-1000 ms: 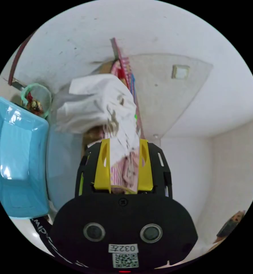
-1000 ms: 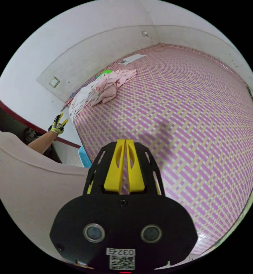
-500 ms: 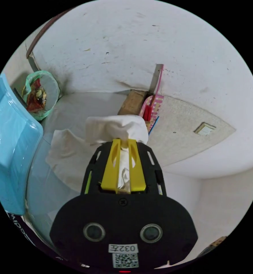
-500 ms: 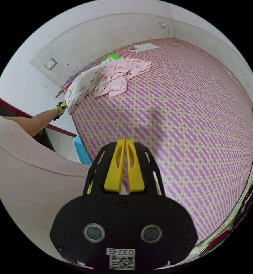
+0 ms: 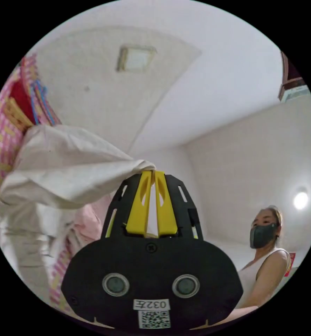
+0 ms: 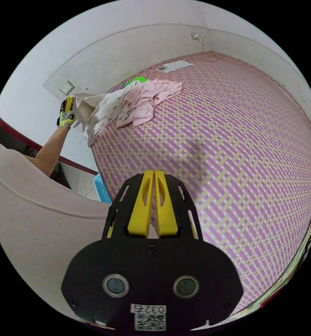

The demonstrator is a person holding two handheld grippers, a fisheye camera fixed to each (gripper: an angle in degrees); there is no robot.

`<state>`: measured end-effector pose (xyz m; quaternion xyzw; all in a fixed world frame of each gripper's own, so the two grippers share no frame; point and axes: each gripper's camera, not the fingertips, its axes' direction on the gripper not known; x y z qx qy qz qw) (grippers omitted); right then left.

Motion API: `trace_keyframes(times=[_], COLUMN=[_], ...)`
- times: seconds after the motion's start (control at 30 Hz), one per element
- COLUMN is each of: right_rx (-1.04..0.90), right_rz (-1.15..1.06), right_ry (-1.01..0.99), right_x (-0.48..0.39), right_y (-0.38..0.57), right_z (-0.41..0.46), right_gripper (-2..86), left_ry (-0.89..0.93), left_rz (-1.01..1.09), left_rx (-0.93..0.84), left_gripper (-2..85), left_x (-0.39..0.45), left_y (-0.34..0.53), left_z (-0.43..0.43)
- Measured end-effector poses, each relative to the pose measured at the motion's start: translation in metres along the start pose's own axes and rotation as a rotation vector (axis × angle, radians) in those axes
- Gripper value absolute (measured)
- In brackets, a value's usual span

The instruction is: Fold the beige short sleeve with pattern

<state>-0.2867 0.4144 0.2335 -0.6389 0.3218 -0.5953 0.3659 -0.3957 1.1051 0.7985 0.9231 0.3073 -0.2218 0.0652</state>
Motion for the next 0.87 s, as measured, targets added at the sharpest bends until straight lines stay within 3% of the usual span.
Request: trace_keyframes(times=[0.2, 0.33, 0.4, 0.47, 0.53, 0.63, 0.87], right_rx=[0.110, 0.212, 0.253, 0.306, 0.329, 0.339, 0.320], right_rz=[0.015, 0.097, 0.166, 0.260, 0.306, 0.369, 0.469], right_ry=[-0.020, -0.005, -0.008, 0.002, 0.025, 0.034, 0.002], right_x=[0.023, 0.058, 0.079, 0.103, 0.115, 0.128, 0.127], right_y=[0.035, 0.080, 0.104, 0.139, 0.164, 0.201, 0.249], right_z=[-0.023, -0.052, -0.063, -0.078, -0.086, -0.091, -0.071], right_gripper=[-1.0, -1.0, -1.0, -1.0, -1.0, -1.0, -1.0], left_ry=[0.245, 0.401, 0.326, 0.172, 0.011, -0.033, -0.455], left_rz=[-0.015, -0.184, -0.234, -0.208, -0.311, -0.486, -0.322], left_rx=[-0.434, -0.750, -1.014, -1.442, -1.580, -1.507, -1.226], left_gripper=[-1.2, -1.1, -1.2, -1.0, 0.0, 1.5, 1.7], left_x=[0.069, 0.092, 0.100, 0.096, 0.069, 0.038, 0.034], left_y=[0.193, 0.400, 0.499, 0.615, 0.664, 0.676, 0.597], left_z=[0.207, 0.291, 0.315, 0.331, 0.323, 0.301, 0.259])
